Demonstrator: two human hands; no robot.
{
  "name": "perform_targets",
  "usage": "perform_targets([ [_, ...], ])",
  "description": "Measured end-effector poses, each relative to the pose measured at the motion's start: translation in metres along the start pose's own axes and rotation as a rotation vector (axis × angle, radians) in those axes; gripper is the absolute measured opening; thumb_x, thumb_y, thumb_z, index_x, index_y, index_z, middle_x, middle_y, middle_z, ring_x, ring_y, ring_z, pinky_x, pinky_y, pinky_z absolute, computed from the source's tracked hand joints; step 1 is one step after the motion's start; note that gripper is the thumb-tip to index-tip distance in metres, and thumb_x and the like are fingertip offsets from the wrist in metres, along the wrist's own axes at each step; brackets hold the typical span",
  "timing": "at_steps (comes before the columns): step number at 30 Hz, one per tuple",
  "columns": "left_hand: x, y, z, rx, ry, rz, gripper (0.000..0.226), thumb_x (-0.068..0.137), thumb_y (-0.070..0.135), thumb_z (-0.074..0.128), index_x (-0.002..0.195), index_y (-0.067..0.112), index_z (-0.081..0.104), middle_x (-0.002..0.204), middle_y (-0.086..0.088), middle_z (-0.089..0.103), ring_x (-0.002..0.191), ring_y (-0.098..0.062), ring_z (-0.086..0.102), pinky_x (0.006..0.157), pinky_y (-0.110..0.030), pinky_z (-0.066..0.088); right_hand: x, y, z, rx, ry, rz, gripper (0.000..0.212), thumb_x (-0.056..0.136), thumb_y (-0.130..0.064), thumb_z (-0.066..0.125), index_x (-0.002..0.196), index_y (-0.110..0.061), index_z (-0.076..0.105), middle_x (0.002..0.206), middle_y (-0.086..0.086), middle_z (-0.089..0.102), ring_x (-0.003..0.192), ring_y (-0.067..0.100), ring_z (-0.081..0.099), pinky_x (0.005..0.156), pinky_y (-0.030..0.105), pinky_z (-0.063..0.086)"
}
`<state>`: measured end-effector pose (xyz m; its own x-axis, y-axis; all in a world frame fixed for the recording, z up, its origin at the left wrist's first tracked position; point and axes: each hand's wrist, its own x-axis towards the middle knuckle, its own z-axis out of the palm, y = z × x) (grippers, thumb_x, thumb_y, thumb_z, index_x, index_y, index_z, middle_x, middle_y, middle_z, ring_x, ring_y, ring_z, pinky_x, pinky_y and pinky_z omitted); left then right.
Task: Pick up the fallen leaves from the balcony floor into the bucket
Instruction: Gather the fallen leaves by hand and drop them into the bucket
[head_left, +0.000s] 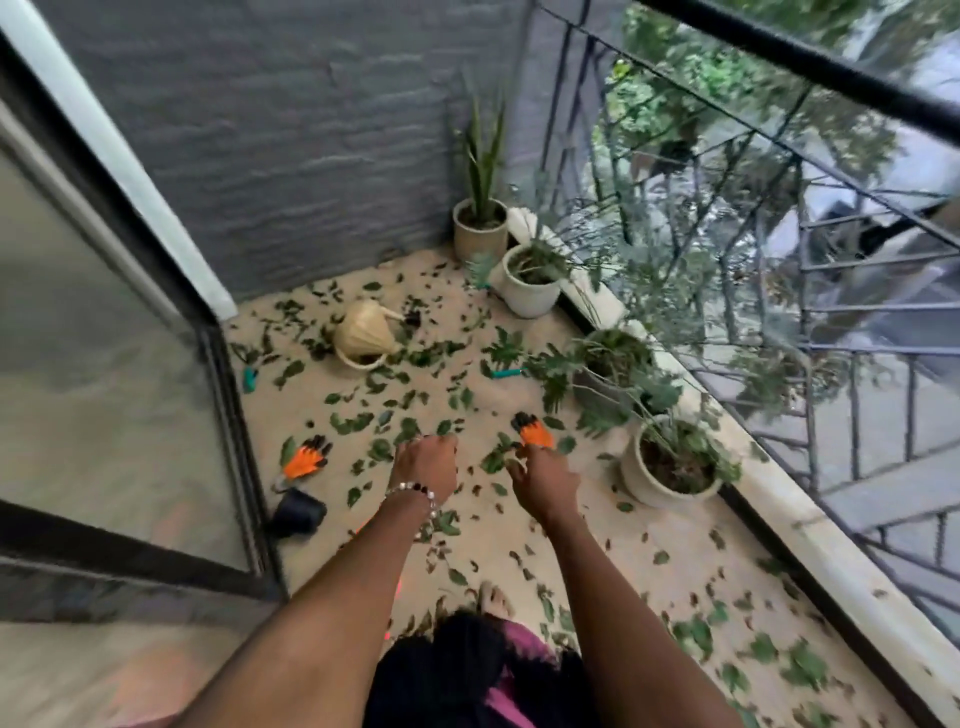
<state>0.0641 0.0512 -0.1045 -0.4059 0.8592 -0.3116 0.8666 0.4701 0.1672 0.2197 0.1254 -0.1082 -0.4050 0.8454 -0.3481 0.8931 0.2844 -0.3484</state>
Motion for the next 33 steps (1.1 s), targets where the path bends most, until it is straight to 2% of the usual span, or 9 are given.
perform_targets([
  [3, 0.031, -0.005, -0.008, -0.085, 0.010, -0.083, 0.032, 0.094, 0.017, 0.048, 0.125, 0.015, 0.055, 0.122, -0.010, 0.061, 0.113, -0.030, 0.055, 0.090, -0.039, 0.046, 0.039, -0.004, -0.011, 0.002, -0.009, -0.061, 0.034, 0.096, -0.043, 0.045, 0.113, -0.015, 0.057, 0.119, 0.012, 0.058, 0.115, 0.033, 0.051, 0.092, 0.047, 0.046],
  [5, 0.050, -0.003, -0.013, -0.131, 0.031, -0.126, 0.030, 0.092, 0.016, 0.049, 0.121, 0.015, 0.057, 0.119, -0.009, 0.062, 0.113, -0.029, 0.055, 0.087, -0.038, 0.048, 0.064, -0.004, -0.022, 0.011, -0.013, -0.078, 0.037, 0.097, -0.043, 0.046, 0.120, -0.016, 0.057, 0.122, 0.011, 0.057, 0.117, 0.032, 0.050, 0.094, 0.047, 0.046],
  [9, 0.080, 0.004, -0.020, -0.193, 0.060, -0.203, 0.036, 0.092, 0.011, 0.046, 0.126, 0.017, 0.057, 0.123, -0.007, 0.061, 0.116, -0.028, 0.053, 0.091, -0.036, 0.047, 0.116, -0.003, -0.040, 0.003, -0.050, -0.137, 0.037, 0.098, -0.040, 0.047, 0.120, -0.012, 0.056, 0.122, 0.013, 0.059, 0.116, 0.033, 0.052, 0.092, 0.044, 0.047],
  [13, 0.101, 0.001, -0.022, -0.167, 0.043, -0.242, 0.040, 0.088, 0.019, 0.059, 0.128, 0.018, 0.055, 0.125, -0.006, 0.060, 0.116, -0.027, 0.054, 0.093, -0.035, 0.047, 0.154, -0.010, -0.046, 0.015, -0.063, -0.182, 0.036, 0.097, -0.038, 0.047, 0.116, -0.009, 0.057, 0.117, 0.017, 0.062, 0.113, 0.036, 0.054, 0.087, 0.043, 0.049],
  [20, 0.135, -0.017, -0.041, -0.154, 0.123, -0.342, 0.032, 0.093, 0.017, 0.049, 0.124, 0.017, 0.058, 0.116, -0.010, 0.065, 0.111, -0.030, 0.058, 0.088, -0.038, 0.049, 0.189, -0.035, -0.044, 0.022, -0.092, -0.271, 0.036, 0.098, -0.038, 0.046, 0.116, -0.009, 0.056, 0.117, 0.017, 0.062, 0.111, 0.037, 0.054, 0.085, 0.040, 0.046],
  [27, 0.181, -0.059, -0.058, -0.173, 0.135, -0.394, 0.035, 0.094, 0.018, 0.048, 0.128, 0.022, 0.055, 0.118, -0.008, 0.064, 0.111, -0.029, 0.057, 0.088, -0.037, 0.046, 0.253, -0.088, -0.040, 0.031, -0.124, -0.323, 0.035, 0.097, -0.039, 0.046, 0.111, -0.009, 0.058, 0.112, 0.017, 0.064, 0.111, 0.038, 0.055, 0.087, 0.041, 0.048],
  [33, 0.249, -0.139, -0.083, -0.221, 0.118, -0.487, 0.035, 0.092, 0.020, 0.048, 0.127, 0.019, 0.055, 0.116, -0.010, 0.064, 0.110, -0.031, 0.058, 0.088, -0.038, 0.048, 0.334, -0.183, -0.027, 0.006, -0.166, -0.406, 0.034, 0.096, -0.043, 0.046, 0.109, -0.016, 0.063, 0.105, 0.013, 0.067, 0.103, 0.035, 0.060, 0.085, 0.040, 0.051],
])
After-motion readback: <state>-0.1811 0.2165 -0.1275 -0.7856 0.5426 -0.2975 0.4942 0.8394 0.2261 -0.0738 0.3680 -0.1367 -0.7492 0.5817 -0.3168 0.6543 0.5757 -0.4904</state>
